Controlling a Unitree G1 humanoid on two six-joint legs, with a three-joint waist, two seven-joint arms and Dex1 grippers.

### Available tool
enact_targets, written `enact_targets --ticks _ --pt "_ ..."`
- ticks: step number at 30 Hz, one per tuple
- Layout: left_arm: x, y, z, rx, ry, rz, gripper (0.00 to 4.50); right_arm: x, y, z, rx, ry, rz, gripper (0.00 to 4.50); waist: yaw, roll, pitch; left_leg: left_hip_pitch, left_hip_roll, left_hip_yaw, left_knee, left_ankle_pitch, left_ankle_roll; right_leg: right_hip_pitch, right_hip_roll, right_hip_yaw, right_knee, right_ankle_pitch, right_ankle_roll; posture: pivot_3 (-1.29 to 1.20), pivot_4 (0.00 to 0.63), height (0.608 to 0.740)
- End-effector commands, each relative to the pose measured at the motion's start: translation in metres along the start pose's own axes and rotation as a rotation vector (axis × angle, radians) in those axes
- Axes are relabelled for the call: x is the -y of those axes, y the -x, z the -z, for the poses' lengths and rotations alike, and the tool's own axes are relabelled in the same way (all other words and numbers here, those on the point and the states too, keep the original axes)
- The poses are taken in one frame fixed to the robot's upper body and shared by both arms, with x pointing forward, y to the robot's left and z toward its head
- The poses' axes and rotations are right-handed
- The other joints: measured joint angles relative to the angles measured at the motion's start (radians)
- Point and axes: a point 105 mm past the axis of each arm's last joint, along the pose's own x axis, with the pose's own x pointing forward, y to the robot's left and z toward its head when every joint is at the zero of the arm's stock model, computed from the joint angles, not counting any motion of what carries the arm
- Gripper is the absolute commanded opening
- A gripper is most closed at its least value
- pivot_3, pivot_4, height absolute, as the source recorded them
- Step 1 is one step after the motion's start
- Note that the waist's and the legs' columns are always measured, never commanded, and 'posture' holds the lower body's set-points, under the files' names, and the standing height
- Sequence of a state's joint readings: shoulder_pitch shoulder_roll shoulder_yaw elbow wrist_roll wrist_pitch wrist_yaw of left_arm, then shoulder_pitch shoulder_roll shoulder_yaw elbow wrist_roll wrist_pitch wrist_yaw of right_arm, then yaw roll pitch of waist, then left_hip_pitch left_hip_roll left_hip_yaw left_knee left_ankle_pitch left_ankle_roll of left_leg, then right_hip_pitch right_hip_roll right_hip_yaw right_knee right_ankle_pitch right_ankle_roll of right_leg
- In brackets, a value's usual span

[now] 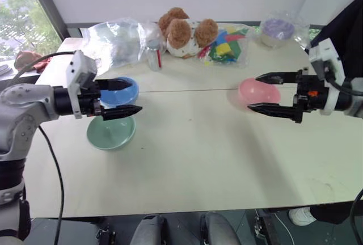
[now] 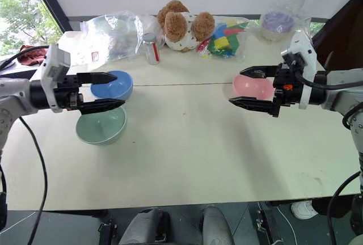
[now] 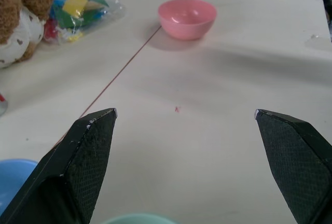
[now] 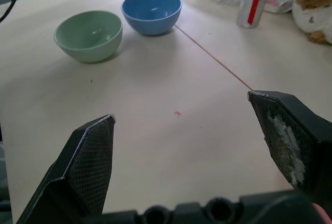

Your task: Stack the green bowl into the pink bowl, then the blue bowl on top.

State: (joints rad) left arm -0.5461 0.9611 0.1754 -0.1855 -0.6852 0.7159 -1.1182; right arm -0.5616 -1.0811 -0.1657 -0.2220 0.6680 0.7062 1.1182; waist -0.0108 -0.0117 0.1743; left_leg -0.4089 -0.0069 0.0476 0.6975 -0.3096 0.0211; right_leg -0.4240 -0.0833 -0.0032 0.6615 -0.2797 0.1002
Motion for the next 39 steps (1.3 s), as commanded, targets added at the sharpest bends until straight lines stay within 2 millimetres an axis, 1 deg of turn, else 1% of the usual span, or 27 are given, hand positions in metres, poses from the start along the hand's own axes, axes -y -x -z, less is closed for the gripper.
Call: enact_targets --ticks 1,4,7,11,20,23,26,28,29,32,35,37,39 --pt "-0.001 0.009 -0.009 0.023 -0.028 -0.012 4.42 0.004 0.002 -0.004 -0.020 0.069 0.022 4.50 0.000 0.000 0.000 0.000 0.000 0.000 0.000 0.000 0.000 0.000 0.000 0.000 0.000 0.000 0.000 0.00 0.150 0.740" --pt "-0.001 0.008 -0.005 -0.005 -0.065 -0.015 4.42 0.005 0.001 -0.004 -0.023 0.075 0.025 4.50 -0.002 0.000 0.000 0.000 0.000 0.000 0.000 0.000 0.000 0.000 0.000 0.000 0.000 0.000 0.000 0.00 0.150 0.740" --pt "0.002 0.007 -0.006 0.005 -0.052 -0.001 4.42 0.005 0.000 -0.004 -0.022 0.076 0.027 4.50 -0.002 0.000 0.000 0.000 0.000 0.000 -0.001 0.000 0.000 -0.001 0.000 0.000 0.000 0.000 0.000 0.00 0.150 0.740" --pt "0.001 0.008 -0.008 0.024 -0.049 -0.008 4.42 0.005 0.001 -0.005 -0.022 0.076 0.029 4.50 -0.001 0.000 0.000 0.000 0.000 0.000 -0.001 0.000 0.000 -0.001 0.000 0.000 0.000 0.000 0.000 0.00 0.150 0.740" --pt "-0.001 0.010 -0.006 0.021 -0.061 -0.022 4.42 0.010 0.003 -0.004 -0.040 0.083 0.053 4.50 -0.002 0.000 0.000 0.000 0.000 0.000 -0.001 0.000 0.000 -0.001 0.000 0.000 0.000 0.000 0.000 0.00 0.150 0.740" --pt "-0.001 0.010 -0.007 0.028 -0.064 -0.025 4.42 0.014 0.003 -0.002 -0.053 0.086 0.072 4.50 -0.002 0.000 0.000 0.000 0.000 0.000 -0.001 0.000 0.000 -0.001 -0.001 0.000 0.000 0.000 0.000 0.00 0.150 0.740" --pt "-0.002 0.010 -0.010 0.055 -0.067 -0.026 4.42 0.022 0.001 0.003 -0.084 0.084 0.115 4.50 -0.003 0.000 0.000 0.000 0.000 0.000 -0.001 0.000 0.000 -0.001 -0.001 0.000 0.000 0.000 0.000 0.00 0.150 0.740" --pt "-0.003 0.011 -0.013 0.076 -0.068 -0.030 4.42 0.032 0.000 0.011 -0.132 0.063 0.167 4.50 -0.003 0.000 0.000 0.000 0.000 0.000 -0.001 0.000 0.000 -0.001 -0.001 0.000 0.000 0.000 0.000 0.00 0.150 0.740" --pt "-0.004 0.010 -0.014 0.096 -0.063 -0.020 4.42 0.044 -0.002 0.022 -0.195 0.032 0.233 4.50 -0.003 0.000 0.000 0.000 0.000 0.000 -0.001 0.000 0.000 -0.001 -0.001 0.000 0.000 0.000 0.000 0.00 0.150 0.740" --pt "-0.005 0.009 -0.018 0.138 -0.052 -0.003 4.42 0.067 -0.007 0.046 -0.326 0.025 0.335 4.50 -0.005 0.000 0.000 0.000 0.000 0.001 0.000 0.000 -0.001 -0.001 -0.001 0.000 0.000 0.000 -0.001 0.00 0.150 0.740" --pt "-0.005 0.007 -0.020 0.159 -0.051 0.023 4.42 0.080 -0.020 0.061 -0.381 0.014 0.350 4.50 -0.006 0.000 0.000 0.000 0.000 0.001 -0.001 0.003 -0.005 -0.002 -0.001 0.000 0.000 0.000 -0.001 0.00 0.150 0.740" --pt "-0.003 0.005 -0.034 0.236 -0.038 0.056 4.42 0.088 -0.031 0.080 -0.449 0.017 0.329 4.50 -0.006 0.000 0.000 -0.001 0.000 0.001 -0.001 0.003 -0.005 -0.002 0.000 0.000 0.000 0.000 -0.001 0.00 0.150 0.740" --pt "-0.002 0.004 -0.044 0.286 -0.034 0.083 4.42 0.091 -0.040 0.094 -0.491 0.014 0.297 4.50 -0.004 0.000 0.000 -0.001 0.000 0.002 -0.001 0.003 -0.005 -0.003 0.001 0.000 0.000 0.000 0.000 0.00 0.150 0.740"
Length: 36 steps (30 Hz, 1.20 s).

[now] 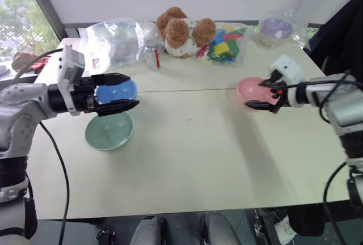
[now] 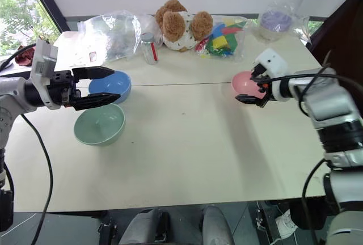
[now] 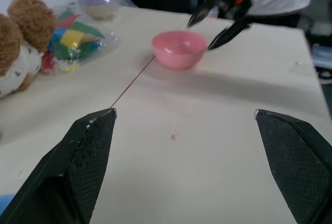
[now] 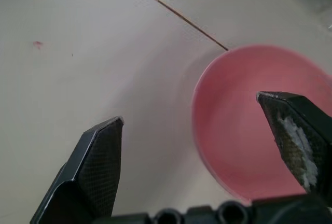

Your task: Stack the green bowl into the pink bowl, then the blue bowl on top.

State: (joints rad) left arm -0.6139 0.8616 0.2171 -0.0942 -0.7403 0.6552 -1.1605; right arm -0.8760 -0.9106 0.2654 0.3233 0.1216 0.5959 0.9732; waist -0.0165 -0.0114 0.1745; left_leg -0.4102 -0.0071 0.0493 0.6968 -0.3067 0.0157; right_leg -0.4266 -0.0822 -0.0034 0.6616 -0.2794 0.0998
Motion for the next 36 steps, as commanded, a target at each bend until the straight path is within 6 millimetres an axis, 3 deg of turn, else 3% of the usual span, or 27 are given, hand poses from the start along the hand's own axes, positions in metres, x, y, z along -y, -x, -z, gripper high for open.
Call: enact_targets --ticks 1,7,8,10,17,21,25,31,36 --pt "0.005 0.000 -0.026 0.090 -0.037 0.041 4.42 0.009 -0.010 0.003 -0.038 0.050 -0.001 4.50 0.001 0.000 0.000 0.000 0.000 0.000 0.000 0.000 0.000 0.000 0.000 0.000 0.000 0.000 0.000 0.00 0.150 0.740" --pt "0.015 -0.004 -0.033 0.104 -0.061 0.094 4.42 0.013 -0.026 0.020 -0.123 0.102 -0.038 4.50 -0.001 0.000 0.000 -0.001 0.000 0.001 0.000 0.000 0.000 0.000 0.001 -0.001 0.000 0.000 0.000 0.00 0.150 0.740" --pt "0.015 -0.005 -0.034 0.107 -0.062 0.095 4.47 0.014 -0.028 0.020 -0.128 0.104 -0.036 4.24 -0.002 0.000 0.000 -0.001 0.000 0.001 0.000 0.000 0.000 0.000 0.001 -0.001 0.000 0.000 0.000 0.00 0.150 0.740" --pt "0.016 -0.005 -0.035 0.114 -0.065 0.096 4.50 0.017 -0.029 0.022 -0.139 0.113 -0.033 3.67 -0.003 0.000 0.000 0.000 0.000 0.001 0.000 0.000 0.000 0.000 0.001 -0.001 0.000 0.000 0.000 0.00 0.150 0.740" --pt "0.017 -0.005 -0.037 0.114 -0.082 0.082 4.50 0.019 -0.032 0.015 -0.131 0.168 -0.052 0.03 -0.004 0.000 0.000 0.000 0.000 0.001 0.001 0.000 -0.001 0.000 0.001 -0.001 0.000 0.000 0.000 0.00 0.150 0.740" --pt "0.015 -0.001 -0.040 0.106 -0.090 0.061 4.50 0.004 -0.023 -0.020 -0.024 0.303 -0.165 0.03 -0.004 0.001 0.000 0.000 0.000 0.001 0.001 0.001 -0.001 0.000 0.001 -0.001 0.000 0.000 0.000 0.00 0.150 0.740" --pt "0.012 0.004 -0.043 0.096 -0.098 0.042 4.50 -0.041 -0.012 -0.053 0.084 0.476 -0.371 0.03 -0.006 0.002 0.001 0.000 0.000 0.001 0.000 0.001 -0.001 -0.001 0.001 -0.001 0.001 0.000 0.000 0.00 0.150 0.740" --pt "0.011 0.006 -0.046 0.094 -0.104 0.030 4.50 -0.115 -0.021 -0.066 0.143 0.733 -0.597 0.03 0.003 0.002 0.001 0.000 0.000 0.000 0.001 0.000 -0.001 0.000 0.001 -0.001 0.001 0.000 0.000 0.00 0.150 0.740" --pt "0.015 0.008 -0.044 0.072 -0.103 0.017 4.50 -0.138 -0.035 -0.061 0.131 0.849 -0.647 0.03 0.003 0.001 0.001 0.000 -0.001 0.000 0.002 0.000 -0.001 0.001 0.001 -0.001 0.002 0.000 0.000 0.00 0.150 0.740"
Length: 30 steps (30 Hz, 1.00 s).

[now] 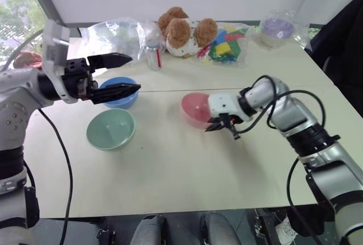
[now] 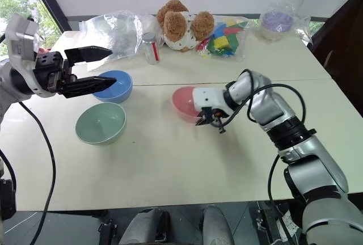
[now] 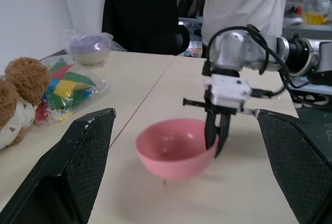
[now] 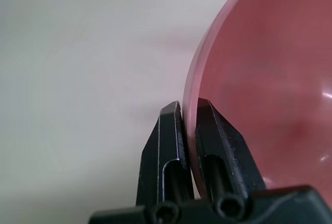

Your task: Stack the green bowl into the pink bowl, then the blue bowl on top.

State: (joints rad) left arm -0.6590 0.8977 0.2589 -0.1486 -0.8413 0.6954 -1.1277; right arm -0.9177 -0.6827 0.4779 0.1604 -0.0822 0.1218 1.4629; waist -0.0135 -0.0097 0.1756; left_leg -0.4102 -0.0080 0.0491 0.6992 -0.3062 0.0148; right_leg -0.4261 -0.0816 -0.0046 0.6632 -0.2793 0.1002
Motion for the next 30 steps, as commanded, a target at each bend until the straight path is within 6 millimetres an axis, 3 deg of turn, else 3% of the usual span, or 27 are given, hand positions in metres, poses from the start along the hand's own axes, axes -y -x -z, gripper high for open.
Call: enact_targets --ticks 1,4,7,11,14,18,22,27,30 --pt "0.006 0.007 -0.013 0.006 -0.049 -0.015 4.50 0.004 -0.005 -0.002 -0.047 0.096 0.012 0.03 -0.001 0.000 0.000 0.000 0.000 0.000 0.000 0.000 0.000 0.000 0.000 0.000 0.000 0.000 0.000 0.00 0.150 0.740" --pt "0.009 0.009 -0.011 -0.011 -0.046 -0.030 4.50 0.005 -0.011 -0.002 -0.054 0.119 0.001 0.03 -0.003 0.000 0.000 0.000 0.000 0.000 -0.001 0.000 0.000 0.000 0.000 0.000 0.000 0.000 0.000 0.00 0.150 0.740" --pt "0.013 0.012 -0.007 -0.024 -0.038 -0.046 4.50 0.004 -0.015 -0.005 -0.043 0.132 -0.009 1.02 -0.005 0.000 0.000 0.000 0.000 0.000 -0.001 0.000 0.000 -0.001 0.000 0.000 0.000 0.000 0.000 0.00 0.150 0.740" --pt "0.015 0.015 0.002 -0.065 -0.040 -0.064 4.50 0.008 -0.010 -0.012 -0.020 0.138 0.010 3.00 -0.005 0.000 0.000 0.000 0.000 0.000 -0.001 0.000 0.000 -0.001 0.000 0.000 0.000 0.000 0.000 0.00 0.150 0.740" --pt "0.015 0.017 0.008 -0.096 -0.045 -0.072 4.50 0.018 0.006 -0.030 0.062 0.103 0.076 4.45 -0.003 0.000 0.000 0.000 0.000 0.000 -0.001 0.000 0.000 -0.001 0.000 0.000 0.000 0.000 0.000 0.00 0.150 0.740" --pt "0.010 0.022 0.016 -0.153 -0.085 -0.106 4.50 0.034 0.051 -0.056 0.238 -0.005 0.189 4.45 -0.003 0.000 0.000 0.000 0.000 0.000 -0.001 0.000 0.000 -0.001 -0.001 0.000 0.000 0.000 0.000 0.00 0.150 0.740" --pt "0.010 0.036 0.039 -0.342 -0.170 -0.131 4.50 0.023 0.097 -0.072 0.436 -0.086 0.237 4.45 0.000 0.000 0.000 0.000 0.000 -0.001 -0.002 0.000 0.000 0.000 -0.001 0.000 -0.001 0.000 0.000 0.00 0.150 0.740" --pt "0.026 0.051 0.065 -0.511 -0.174 -0.062 4.50 0.008 0.126 -0.072 0.524 -0.212 0.284 4.45 -0.002 0.000 0.000 0.000 0.000 -0.001 -0.005 -0.001 0.000 0.000 -0.004 -0.001 -0.004 0.000 0.000 0.00 0.150 0.740" --pt "0.034 0.057 0.086 -0.612 -0.177 -0.004 4.50 -0.001 0.129 -0.070 0.539 -0.264 0.292 4.45 -0.004 0.000 0.000 0.000 0.000 -0.001 -0.007 -0.002 0.003 0.000 -0.005 -0.001 -0.006 0.000 -0.001 0.00 0.150 0.740"
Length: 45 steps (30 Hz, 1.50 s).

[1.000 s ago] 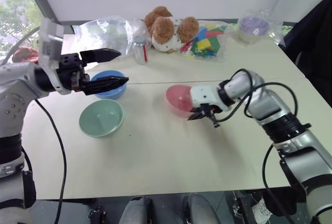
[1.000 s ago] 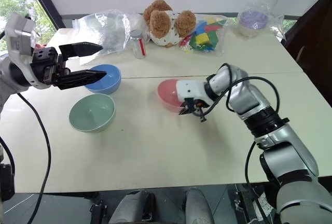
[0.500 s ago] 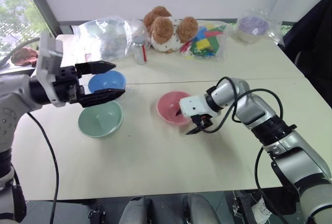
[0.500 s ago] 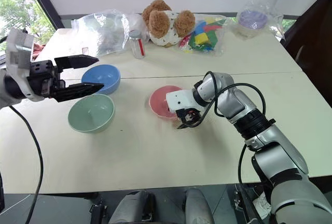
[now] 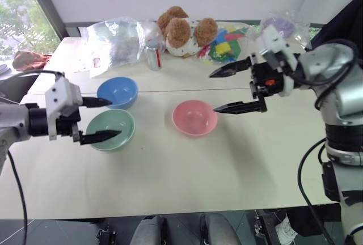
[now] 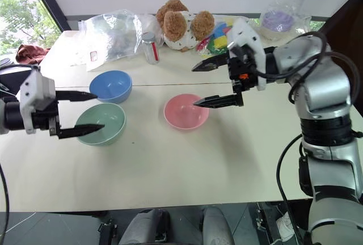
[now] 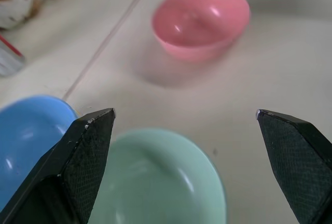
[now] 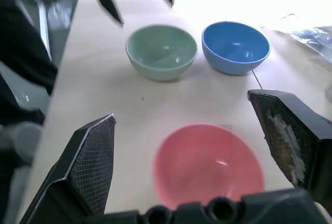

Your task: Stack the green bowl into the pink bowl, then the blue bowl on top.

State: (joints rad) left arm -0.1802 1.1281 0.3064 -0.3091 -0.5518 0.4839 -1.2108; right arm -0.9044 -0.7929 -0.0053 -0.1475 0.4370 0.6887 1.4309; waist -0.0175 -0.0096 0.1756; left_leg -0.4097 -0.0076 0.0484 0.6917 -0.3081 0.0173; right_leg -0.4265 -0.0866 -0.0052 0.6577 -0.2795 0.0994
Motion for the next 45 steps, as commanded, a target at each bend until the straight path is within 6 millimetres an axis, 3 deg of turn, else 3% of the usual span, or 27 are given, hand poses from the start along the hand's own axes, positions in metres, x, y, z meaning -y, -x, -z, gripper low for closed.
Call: enact_targets --ticks 1,8,14,17,22,24,29,35,40,45 --pt "0.010 -0.004 0.014 -0.104 -0.088 0.061 4.50 -0.010 0.010 -0.010 0.031 -0.002 0.027 4.45 0.000 0.000 0.000 0.001 0.000 0.000 -0.002 -0.001 0.001 0.000 0.000 0.000 -0.001 0.000 0.000 0.00 0.150 0.740" --pt "0.017 -0.013 0.060 -0.281 -0.148 0.137 4.50 -0.017 0.013 -0.012 0.051 -0.045 0.067 4.45 -0.001 0.000 0.000 0.001 0.000 0.001 -0.008 0.000 0.000 -0.002 -0.001 0.000 -0.003 0.000 -0.001 0.00 0.150 0.740" --pt "0.016 -0.022 0.082 -0.336 -0.162 0.144 4.50 -0.022 0.016 -0.009 0.029 -0.060 0.087 4.45 0.002 0.000 0.000 0.001 -0.001 0.001 -0.008 -0.001 0.001 -0.001 -0.001 -0.001 -0.004 0.000 -0.001 0.00 0.150 0.740" --pt "0.016 -0.025 0.090 -0.350 -0.174 0.149 3.61 -0.022 0.018 -0.011 0.026 -0.063 0.096 4.50 0.001 0.000 0.000 0.001 -0.001 0.001 -0.008 -0.001 0.001 -0.001 -0.001 -0.001 -0.004 0.000 -0.001 0.00 0.150 0.740" --pt "0.013 -0.031 0.082 -0.312 -0.185 0.159 1.03 -0.022 0.019 -0.011 0.019 -0.067 0.100 4.50 0.001 0.000 0.000 0.001 -0.001 0.001 -0.008 -0.001 0.001 -0.001 -0.001 -0.001 -0.004 0.000 -0.001 0.00 0.150 0.740" --pt "0.014 -0.032 0.076 -0.294 -0.190 0.176 0.03 -0.021 0.020 -0.010 0.013 -0.066 0.104 4.50 0.001 0.000 -0.001 0.001 -0.001 0.001 -0.008 -0.001 0.001 -0.001 -0.001 -0.001 -0.004 0.000 -0.001 0.00 0.150 0.740" --pt "0.023 -0.033 0.051 -0.218 -0.216 0.259 0.03 -0.020 0.021 -0.009 0.009 -0.065 0.109 4.50 0.000 0.002 -0.001 0.001 -0.001 0.002 -0.008 -0.001 0.001 -0.001 -0.001 -0.001 -0.004 0.001 0.000 0.00 0.150 0.740" --pt "0.023 -0.038 -0.002 -0.081 -0.296 0.358 0.03 -0.017 0.021 -0.008 0.006 -0.055 0.121 4.50 0.008 0.002 -0.001 0.001 -0.001 0.001 -0.006 -0.001 0.002 0.000 0.000 -0.001 -0.004 0.001 0.000 0.00 0.150 0.740" --pt "-0.001 -0.063 -0.052 0.028 -0.493 0.403 0.03 -0.019 0.025 -0.010 -0.001 -0.053 0.152 4.50 0.011 0.002 -0.001 0.001 -0.001 0.001 -0.002 -0.001 0.003 0.002 0.003 -0.002 -0.003 0.001 0.000 0.00 0.150 0.740" --pt "-0.008 -0.103 -0.078 0.086 -0.668 0.516 0.03 -0.027 0.034 -0.001 -0.037 -0.095 0.213 4.50 0.012 0.001 -0.001 -0.001 -0.001 0.002 0.004 -0.002 0.004 0.003 0.007 -0.002 -0.002 0.001 0.000 0.00 0.150 0.740"
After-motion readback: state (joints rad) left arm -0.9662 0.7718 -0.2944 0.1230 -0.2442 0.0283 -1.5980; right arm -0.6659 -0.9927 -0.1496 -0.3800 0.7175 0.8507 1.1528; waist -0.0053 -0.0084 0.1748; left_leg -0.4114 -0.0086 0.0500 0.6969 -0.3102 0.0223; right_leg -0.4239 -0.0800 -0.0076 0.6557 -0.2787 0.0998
